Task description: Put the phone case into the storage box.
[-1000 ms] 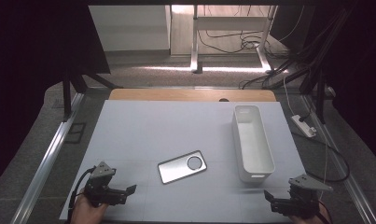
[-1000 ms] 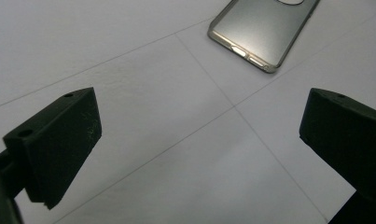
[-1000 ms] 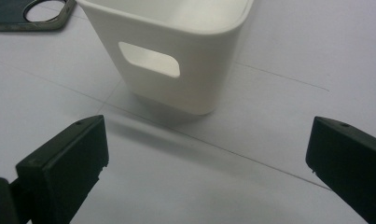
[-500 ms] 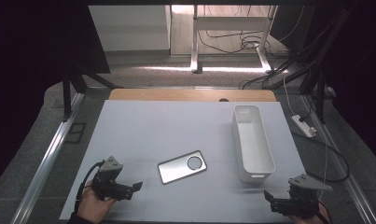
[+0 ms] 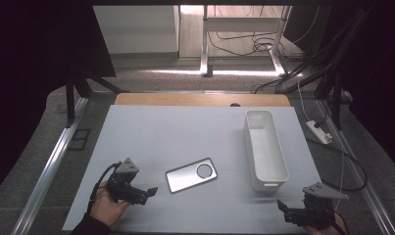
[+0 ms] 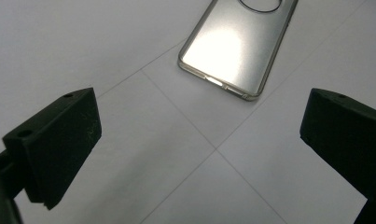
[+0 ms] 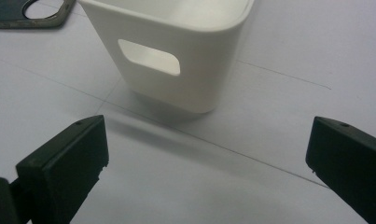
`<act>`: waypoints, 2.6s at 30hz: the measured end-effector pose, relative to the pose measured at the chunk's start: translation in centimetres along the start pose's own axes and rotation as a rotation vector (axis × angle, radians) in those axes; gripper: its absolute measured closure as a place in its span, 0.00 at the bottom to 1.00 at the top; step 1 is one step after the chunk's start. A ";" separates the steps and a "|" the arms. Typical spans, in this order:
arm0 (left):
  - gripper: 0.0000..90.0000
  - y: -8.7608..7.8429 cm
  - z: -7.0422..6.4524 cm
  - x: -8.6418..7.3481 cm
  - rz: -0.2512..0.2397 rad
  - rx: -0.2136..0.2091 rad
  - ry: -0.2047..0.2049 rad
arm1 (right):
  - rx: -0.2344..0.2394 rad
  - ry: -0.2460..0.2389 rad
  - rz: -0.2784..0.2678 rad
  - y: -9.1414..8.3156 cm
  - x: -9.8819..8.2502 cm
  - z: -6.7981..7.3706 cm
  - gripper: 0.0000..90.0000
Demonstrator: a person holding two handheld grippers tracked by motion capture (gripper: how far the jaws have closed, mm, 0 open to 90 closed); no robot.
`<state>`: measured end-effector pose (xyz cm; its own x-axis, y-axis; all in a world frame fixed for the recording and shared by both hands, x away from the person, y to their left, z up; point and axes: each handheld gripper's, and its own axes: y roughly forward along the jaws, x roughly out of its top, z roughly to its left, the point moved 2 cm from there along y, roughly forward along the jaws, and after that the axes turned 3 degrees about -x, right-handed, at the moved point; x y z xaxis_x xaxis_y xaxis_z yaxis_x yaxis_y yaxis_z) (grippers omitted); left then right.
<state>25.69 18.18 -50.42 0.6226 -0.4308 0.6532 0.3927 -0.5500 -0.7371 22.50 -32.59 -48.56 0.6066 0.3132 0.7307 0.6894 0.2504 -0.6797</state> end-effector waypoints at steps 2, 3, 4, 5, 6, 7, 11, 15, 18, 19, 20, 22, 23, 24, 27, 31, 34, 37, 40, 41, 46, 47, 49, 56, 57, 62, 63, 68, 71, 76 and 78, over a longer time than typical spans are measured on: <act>0.00 0.5 -0.1 0.7 0.006 -0.012 0.016 | -0.001 0.000 0.003 0.0 0.0 0.0 0.00; 0.00 0.5 -0.1 0.7 0.006 -0.012 0.016 | -0.001 0.000 0.003 0.0 0.0 0.0 0.00; 0.00 0.8 -0.1 1.0 0.010 -0.014 0.024 | 0.000 0.000 0.001 0.0 0.0 0.0 0.00; 0.00 1.1 -0.2 1.4 0.010 -0.024 0.030 | 0.000 -0.001 0.004 0.0 0.0 0.0 0.00; 0.00 1.4 -0.3 1.7 0.014 -0.030 0.036 | 0.000 -0.001 0.004 0.0 0.0 0.0 0.00; 0.00 1.4 -0.3 1.7 0.014 -0.030 0.036 | 0.000 -0.001 0.004 0.0 0.0 0.0 0.00; 0.00 2.2 -0.6 2.7 0.024 -0.043 0.057 | 0.000 0.000 0.003 0.0 0.0 0.0 0.00; 0.00 3.0 -0.8 3.7 0.035 -0.057 0.077 | 0.000 -0.001 0.004 0.0 0.0 0.0 0.00; 0.00 3.6 -0.9 4.4 0.039 -0.064 0.089 | 0.001 0.000 0.004 0.0 0.0 0.0 0.00; 0.00 3.8 -1.0 4.6 0.044 -0.066 0.098 | 0.001 -0.001 0.004 0.0 0.0 0.0 0.00; 0.00 4.0 -1.1 4.9 0.043 -0.065 0.103 | 0.001 -0.001 0.004 0.0 0.0 0.0 0.00; 0.00 4.4 -1.3 5.3 0.048 -0.070 0.113 | 0.002 0.000 0.003 0.0 0.0 0.0 0.00; 0.00 4.6 -1.4 5.5 0.053 -0.070 0.115 | 0.003 0.001 0.003 0.0 0.0 0.0 0.00; 0.00 4.9 -1.5 5.7 0.054 -0.070 0.119 | 0.003 0.001 0.003 0.0 0.0 0.0 0.00; 0.00 5.5 -1.7 6.3 0.062 -0.077 0.133 | 0.003 0.000 0.003 0.0 0.0 0.0 0.00; 0.00 6.3 -1.9 7.0 0.063 -0.102 0.133 | 0.004 0.001 0.006 0.1 0.0 0.0 0.00; 0.00 6.6 -2.0 7.3 0.068 -0.108 0.140 | 0.003 -0.001 0.006 0.1 0.0 0.0 0.00; 0.00 7.3 -2.3 7.9 0.068 -0.146 0.136 | 0.003 -0.002 0.010 0.1 0.0 0.0 0.00; 0.00 7.9 -2.3 8.4 0.076 -0.150 0.142 | 0.003 -0.002 0.011 0.1 0.0 0.0 0.00; 0.00 8.1 -2.4 8.6 0.079 -0.151 0.146 | 0.004 -0.001 0.011 0.1 0.0 0.0 0.00; 0.00 9.2 -2.8 9.4 0.089 -0.158 0.160 | 0.004 -0.001 0.013 0.1 0.0 0.0 0.00; 0.00 9.4 -2.9 9.6 0.089 -0.159 0.161 | 0.005 0.000 0.012 0.1 0.0 0.0 0.00; 0.00 9.9 -3.1 10.0 0.091 -0.160 0.167 | 0.005 0.000 0.013 0.1 0.0 0.0 0.00; 0.07 11.2 -3.6 11.0 0.109 -0.152 0.197 | 0.006 -0.002 0.014 0.1 0.0 0.0 0.00; 0.13 11.4 -3.7 11.1 0.113 -0.154 0.207 | 0.006 -0.002 0.014 0.1 0.0 0.0 0.00; 0.42 12.1 -3.9 11.5 0.139 -0.151 0.224 | 0.009 -0.003 0.017 0.2 0.0 0.0 0.00; 0.48 12.2 -4.0 11.6 0.144 -0.161 0.227 | 0.010 -0.003 0.017 0.2 0.0 0.0 0.00; 0.74 12.7 -4.0 11.9 0.164 -0.186 0.240 | 0.010 -0.002 0.019 0.2 0.0 0.0 0.00; 0.91 13.0 -3.9 12.1 0.167 -0.197 0.241 | 0.011 -0.004 0.022 0.2 0.0 0.0 0.00; 0.99 13.6 -4.2 12.0 0.176 -0.193 0.259 | 0.013 -0.003 0.024 0.2 0.0 0.0 0.00; 0.99 13.7 -4.2 12.0 0.176 -0.186 0.257 | 0.013 -0.003 0.026 0.3 0.0 0.0 0.00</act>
<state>35.69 2.53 -51.95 0.4702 -0.6828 0.5591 0.1504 -0.5623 -0.8132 22.67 -32.54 -48.73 0.6230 0.3221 0.7128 0.6683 0.2543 -0.6991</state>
